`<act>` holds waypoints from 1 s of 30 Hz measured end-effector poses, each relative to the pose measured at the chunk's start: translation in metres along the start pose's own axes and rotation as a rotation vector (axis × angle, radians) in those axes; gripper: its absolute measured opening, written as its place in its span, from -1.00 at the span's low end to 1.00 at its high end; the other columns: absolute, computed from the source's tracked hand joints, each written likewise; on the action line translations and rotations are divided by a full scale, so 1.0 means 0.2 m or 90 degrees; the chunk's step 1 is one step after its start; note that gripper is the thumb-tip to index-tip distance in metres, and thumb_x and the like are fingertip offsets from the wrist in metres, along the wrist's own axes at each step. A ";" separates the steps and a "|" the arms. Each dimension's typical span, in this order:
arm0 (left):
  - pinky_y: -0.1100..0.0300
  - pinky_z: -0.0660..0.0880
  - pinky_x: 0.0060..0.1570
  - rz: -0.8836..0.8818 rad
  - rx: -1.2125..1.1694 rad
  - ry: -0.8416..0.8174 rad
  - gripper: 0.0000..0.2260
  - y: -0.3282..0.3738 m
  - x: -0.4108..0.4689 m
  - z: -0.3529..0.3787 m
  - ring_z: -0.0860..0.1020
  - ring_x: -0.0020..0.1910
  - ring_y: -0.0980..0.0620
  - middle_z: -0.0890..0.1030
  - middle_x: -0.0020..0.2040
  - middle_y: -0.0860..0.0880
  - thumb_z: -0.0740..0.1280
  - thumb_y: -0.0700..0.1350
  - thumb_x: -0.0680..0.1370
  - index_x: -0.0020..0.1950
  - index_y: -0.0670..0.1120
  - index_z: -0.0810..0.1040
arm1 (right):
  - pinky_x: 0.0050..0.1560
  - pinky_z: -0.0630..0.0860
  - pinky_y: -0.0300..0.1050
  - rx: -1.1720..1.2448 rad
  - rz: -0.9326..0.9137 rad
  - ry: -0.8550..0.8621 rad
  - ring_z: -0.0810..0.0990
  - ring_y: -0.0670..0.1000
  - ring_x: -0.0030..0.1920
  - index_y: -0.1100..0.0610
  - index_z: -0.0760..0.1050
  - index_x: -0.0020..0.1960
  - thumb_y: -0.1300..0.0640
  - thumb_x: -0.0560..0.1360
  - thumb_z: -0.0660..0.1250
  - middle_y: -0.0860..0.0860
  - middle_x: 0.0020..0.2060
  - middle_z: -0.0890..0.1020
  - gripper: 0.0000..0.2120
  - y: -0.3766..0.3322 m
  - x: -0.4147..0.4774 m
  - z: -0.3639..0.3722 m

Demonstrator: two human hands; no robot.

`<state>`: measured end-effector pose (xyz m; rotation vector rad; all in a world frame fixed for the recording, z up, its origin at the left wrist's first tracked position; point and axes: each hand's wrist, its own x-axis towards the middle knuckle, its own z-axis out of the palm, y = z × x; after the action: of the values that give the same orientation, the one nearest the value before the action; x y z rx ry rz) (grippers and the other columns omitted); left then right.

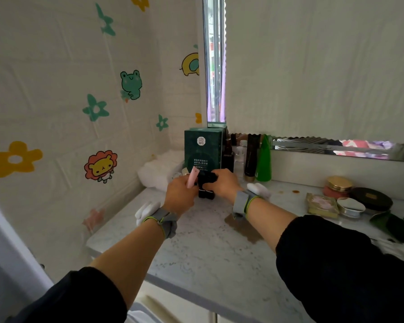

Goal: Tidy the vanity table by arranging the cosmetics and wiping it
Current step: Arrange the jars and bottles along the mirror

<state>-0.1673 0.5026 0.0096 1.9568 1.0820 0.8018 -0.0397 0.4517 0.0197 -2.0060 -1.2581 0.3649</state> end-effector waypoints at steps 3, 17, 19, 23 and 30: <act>0.26 0.39 -0.53 0.000 -0.007 -0.003 -0.72 0.00 0.00 0.01 0.50 -0.39 -0.04 0.61 -0.15 -0.19 0.29 -0.24 0.54 0.24 -0.13 0.54 | -0.45 0.20 -0.31 0.011 0.013 0.020 0.48 0.01 -0.16 -0.08 0.33 -0.37 0.12 0.43 0.46 -0.03 -0.29 0.52 -0.65 0.01 0.01 0.01; 0.05 0.51 -0.23 -0.011 -0.064 0.034 -0.85 0.02 -0.05 0.02 0.53 -0.22 -0.05 0.61 -0.06 -0.15 0.30 -0.09 0.54 0.07 -0.08 0.46 | -0.03 0.47 -0.09 0.043 0.062 0.030 0.57 0.15 0.11 0.20 0.50 0.18 0.16 0.38 0.51 0.14 0.10 0.60 -0.58 0.01 -0.05 -0.01; 0.15 0.41 -0.38 -0.029 -0.122 0.026 -0.87 0.05 -0.07 0.02 0.46 -0.35 0.01 0.60 -0.08 -0.18 0.25 -0.05 0.57 0.03 -0.08 0.38 | -0.05 0.47 -0.06 0.054 0.082 0.042 0.56 0.15 0.08 0.20 0.46 0.16 0.16 0.39 0.50 0.14 0.06 0.58 -0.60 0.02 -0.08 -0.03; 0.21 0.24 -0.51 -0.069 -0.280 0.002 -0.80 0.11 -0.13 0.02 0.33 -0.48 0.00 0.56 -0.20 -0.22 0.05 -0.01 0.64 0.08 -0.12 0.33 | -0.07 0.53 -0.02 0.151 0.086 0.093 0.58 0.08 -0.15 0.12 0.50 -0.21 0.12 0.49 0.40 0.10 -0.19 0.59 -0.86 0.01 -0.14 -0.09; 0.20 0.33 -0.52 -0.028 -0.249 -0.024 -0.59 0.17 -0.20 0.08 0.43 -0.43 -0.04 0.60 -0.16 -0.33 -0.01 -0.05 0.59 0.15 -0.35 0.41 | -0.38 0.31 -0.20 0.353 0.081 0.009 0.48 0.01 -0.31 0.15 0.60 -0.16 -0.24 0.49 0.30 0.02 -0.33 0.55 -0.57 -0.10 -0.32 -0.17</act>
<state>-0.1582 0.4490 0.0234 1.6069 0.8676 0.8751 -0.0651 0.3864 0.0480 -1.6058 -0.8944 0.6782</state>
